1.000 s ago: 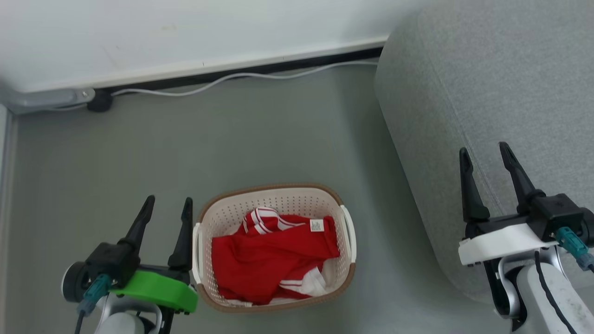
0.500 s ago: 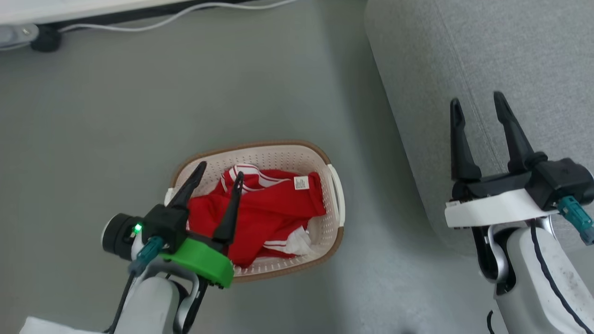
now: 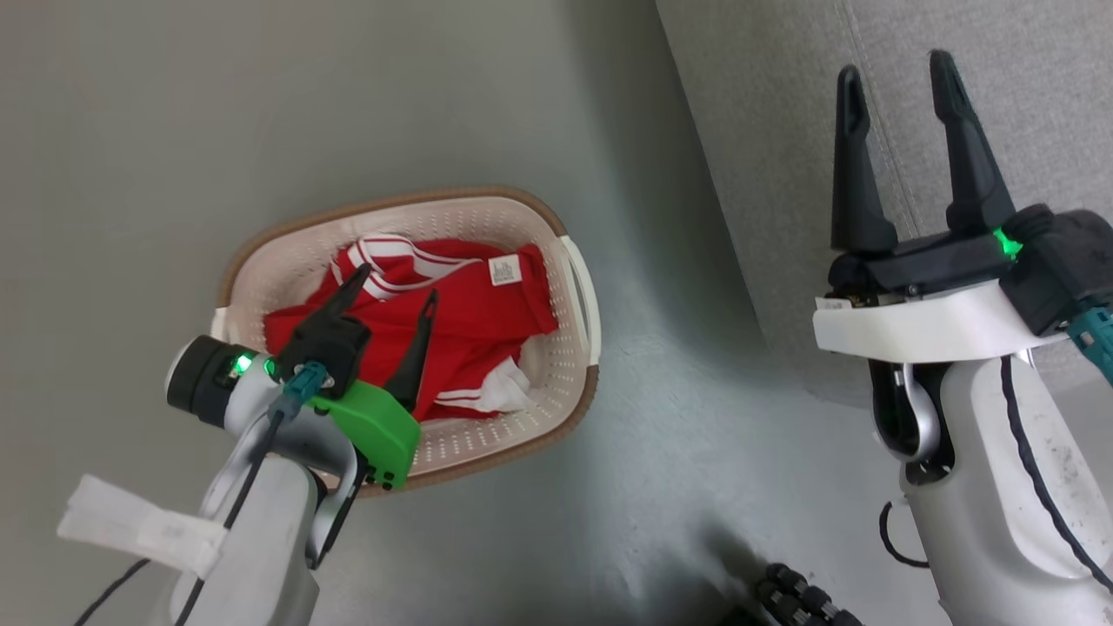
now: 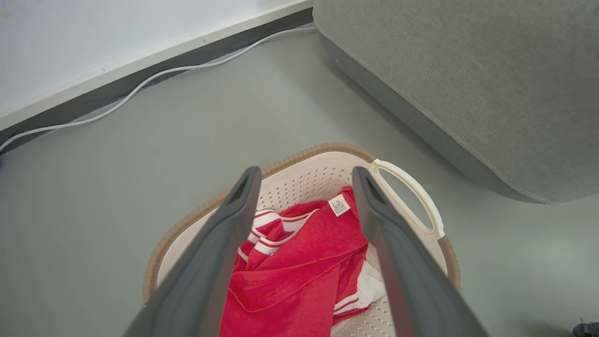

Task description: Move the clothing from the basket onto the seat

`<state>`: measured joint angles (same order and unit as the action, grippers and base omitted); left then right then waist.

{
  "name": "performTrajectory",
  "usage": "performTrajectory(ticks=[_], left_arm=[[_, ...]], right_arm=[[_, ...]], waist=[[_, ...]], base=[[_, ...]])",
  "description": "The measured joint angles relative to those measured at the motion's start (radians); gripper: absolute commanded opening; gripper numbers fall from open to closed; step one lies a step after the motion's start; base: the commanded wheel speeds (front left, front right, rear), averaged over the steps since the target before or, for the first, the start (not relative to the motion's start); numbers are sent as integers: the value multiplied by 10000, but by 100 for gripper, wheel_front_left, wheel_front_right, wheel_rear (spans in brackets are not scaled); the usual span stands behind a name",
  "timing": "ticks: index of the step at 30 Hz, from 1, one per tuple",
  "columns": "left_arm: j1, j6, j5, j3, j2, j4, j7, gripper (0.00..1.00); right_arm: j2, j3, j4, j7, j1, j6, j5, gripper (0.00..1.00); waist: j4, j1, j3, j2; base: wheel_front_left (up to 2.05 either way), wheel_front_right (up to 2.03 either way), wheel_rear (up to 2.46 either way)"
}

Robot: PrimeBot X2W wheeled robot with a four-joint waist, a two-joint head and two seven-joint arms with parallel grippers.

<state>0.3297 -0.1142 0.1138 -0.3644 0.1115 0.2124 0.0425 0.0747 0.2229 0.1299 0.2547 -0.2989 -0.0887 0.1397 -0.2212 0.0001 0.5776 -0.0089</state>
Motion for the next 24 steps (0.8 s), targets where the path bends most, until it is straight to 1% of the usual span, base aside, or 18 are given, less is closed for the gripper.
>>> performTrajectory(ticks=[4,11,17,24], left_arm=[[321,0,-127,27,134,134,-525,100],[1073,0,-405,54,545,290,-1246,100],[1296,0,-443,73,568,779,-1843,100],[1563,0,-435,86,579,941,-2266,100]], right_arm=[[-127,-13,196,2,-375,0,31,100],[-186,-100,314,2,-908,0,290,100],[-244,-182,278,2,-1196,-12,368,100],[-259,-178,242,2,-1397,-12,454,100]], waist=[[-307,1,552,0],[-801,1,1543,0],[-1169,1,2225,0],[-1477,1,2639,0]], base=[[0,0,0],[0,0,0],[0,0,0],[0,0,0]])
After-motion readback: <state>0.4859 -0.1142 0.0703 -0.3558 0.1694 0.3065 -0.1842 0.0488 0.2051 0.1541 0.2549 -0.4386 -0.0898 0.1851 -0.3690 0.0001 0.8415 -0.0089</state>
